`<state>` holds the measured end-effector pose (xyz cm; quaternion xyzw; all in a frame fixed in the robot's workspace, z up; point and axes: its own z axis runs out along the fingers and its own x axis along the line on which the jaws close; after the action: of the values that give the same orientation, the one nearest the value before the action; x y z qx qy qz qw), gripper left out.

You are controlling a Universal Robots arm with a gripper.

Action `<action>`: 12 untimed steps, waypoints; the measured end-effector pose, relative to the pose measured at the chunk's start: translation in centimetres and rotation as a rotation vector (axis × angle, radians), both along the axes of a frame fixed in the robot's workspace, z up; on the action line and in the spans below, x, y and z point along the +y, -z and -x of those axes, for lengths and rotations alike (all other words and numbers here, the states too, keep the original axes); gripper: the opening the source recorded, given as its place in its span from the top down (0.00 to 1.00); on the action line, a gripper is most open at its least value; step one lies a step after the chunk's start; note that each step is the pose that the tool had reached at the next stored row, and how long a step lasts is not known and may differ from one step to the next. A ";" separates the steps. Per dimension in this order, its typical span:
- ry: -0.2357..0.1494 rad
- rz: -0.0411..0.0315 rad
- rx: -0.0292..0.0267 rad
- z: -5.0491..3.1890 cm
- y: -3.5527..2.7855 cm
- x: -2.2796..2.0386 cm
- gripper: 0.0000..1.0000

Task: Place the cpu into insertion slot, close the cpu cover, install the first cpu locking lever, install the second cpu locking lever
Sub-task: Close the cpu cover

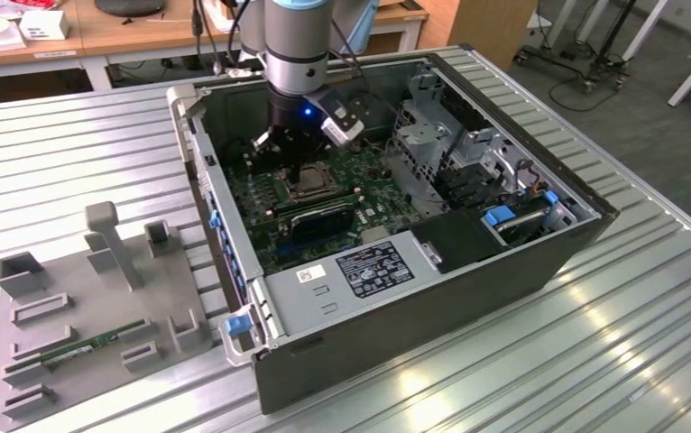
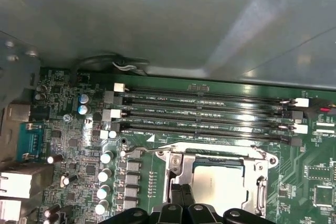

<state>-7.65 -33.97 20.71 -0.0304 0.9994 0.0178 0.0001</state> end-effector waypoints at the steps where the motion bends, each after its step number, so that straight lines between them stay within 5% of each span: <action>1: 0.000 0.0000 0.0000 0.00 0.08 0.00 0.89; 12: 0.000 0.0003 0.0002 0.03 0.72 -0.01 0.89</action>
<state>-7.68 -33.97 19.99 -0.0304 0.9994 0.0177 0.0000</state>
